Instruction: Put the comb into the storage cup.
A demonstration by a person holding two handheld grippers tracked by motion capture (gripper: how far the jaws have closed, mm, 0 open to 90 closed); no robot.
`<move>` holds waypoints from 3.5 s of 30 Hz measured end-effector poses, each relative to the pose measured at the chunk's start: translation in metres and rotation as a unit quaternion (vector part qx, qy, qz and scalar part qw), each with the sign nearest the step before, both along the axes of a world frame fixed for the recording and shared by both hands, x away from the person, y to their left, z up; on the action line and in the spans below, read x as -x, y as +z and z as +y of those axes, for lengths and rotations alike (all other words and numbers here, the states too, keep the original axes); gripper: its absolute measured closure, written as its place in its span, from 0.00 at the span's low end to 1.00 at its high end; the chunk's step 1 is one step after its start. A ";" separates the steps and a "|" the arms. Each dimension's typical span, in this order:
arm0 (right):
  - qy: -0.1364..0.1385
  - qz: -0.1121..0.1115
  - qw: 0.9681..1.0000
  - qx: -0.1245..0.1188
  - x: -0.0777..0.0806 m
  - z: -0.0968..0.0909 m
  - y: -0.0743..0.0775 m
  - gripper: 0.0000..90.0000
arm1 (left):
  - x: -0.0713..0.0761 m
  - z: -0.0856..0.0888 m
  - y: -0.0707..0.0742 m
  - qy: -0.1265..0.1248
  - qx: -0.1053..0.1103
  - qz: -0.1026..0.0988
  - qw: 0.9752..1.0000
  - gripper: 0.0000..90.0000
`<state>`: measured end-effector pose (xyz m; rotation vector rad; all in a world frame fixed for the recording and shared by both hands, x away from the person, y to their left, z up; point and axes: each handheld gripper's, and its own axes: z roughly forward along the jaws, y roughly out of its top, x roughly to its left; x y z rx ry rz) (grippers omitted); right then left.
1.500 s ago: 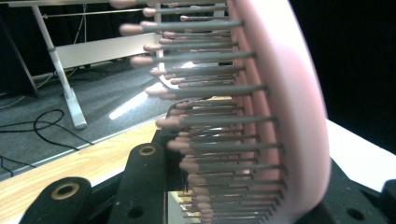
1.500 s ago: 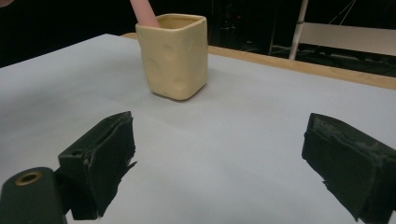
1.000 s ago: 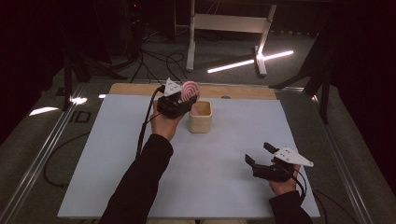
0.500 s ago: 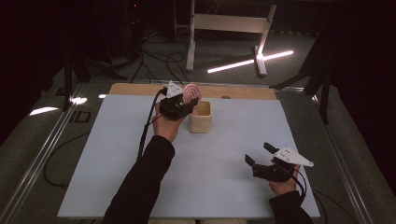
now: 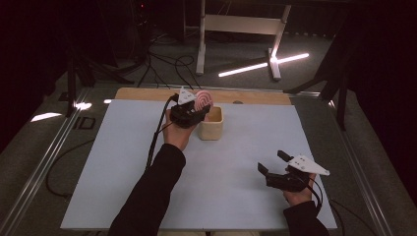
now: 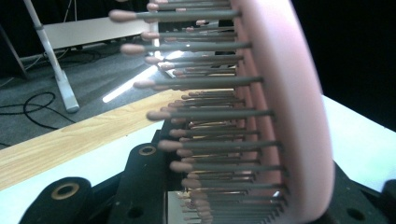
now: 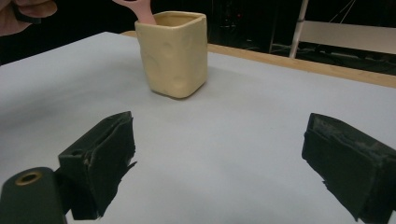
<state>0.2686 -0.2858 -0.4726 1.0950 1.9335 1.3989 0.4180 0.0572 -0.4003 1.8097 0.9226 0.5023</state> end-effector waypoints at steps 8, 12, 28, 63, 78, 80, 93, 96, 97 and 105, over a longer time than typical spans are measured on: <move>-0.001 0.000 1.000 -0.001 0.000 -0.001 0.000 0.10 | -0.002 -0.002 -0.004 -0.001 -0.003 0.005 1.000 0.70; -0.001 0.000 1.000 0.000 0.000 0.000 0.000 0.10 | -0.002 -0.003 -0.005 -0.002 -0.005 0.007 1.000 0.70; 0.000 0.001 1.000 -0.001 -0.001 0.000 -0.001 0.10 | -0.004 -0.004 -0.009 0.000 -0.004 0.012 1.000 0.70; -0.001 0.002 1.000 0.000 -0.001 0.000 -0.001 0.10 | -0.008 -0.004 -0.016 0.000 -0.003 0.021 1.000 0.70; 0.000 0.004 1.000 0.000 -0.001 0.000 -0.001 0.10 | -0.008 -0.006 -0.018 0.003 -0.016 0.025 1.000 0.59; 0.000 0.003 1.000 0.001 -0.001 0.000 -0.001 0.10 | -0.008 -0.006 -0.019 0.005 -0.018 0.026 0.999 0.56; 0.000 0.005 1.000 0.001 -0.001 0.000 -0.002 0.10 | -0.008 -0.007 -0.020 0.021 -0.028 0.023 0.999 0.30; 0.001 0.004 1.000 0.001 -0.001 0.000 -0.002 0.10 | -0.008 -0.008 -0.020 0.024 -0.031 0.023 0.999 0.25; 0.000 0.004 1.000 0.001 -0.001 0.000 -0.002 0.10 | -0.008 -0.008 -0.021 0.025 -0.033 0.024 0.999 0.24; 0.000 0.004 1.000 0.001 -0.001 0.000 -0.002 0.10 | -0.008 -0.009 -0.023 0.027 -0.034 0.031 0.999 0.17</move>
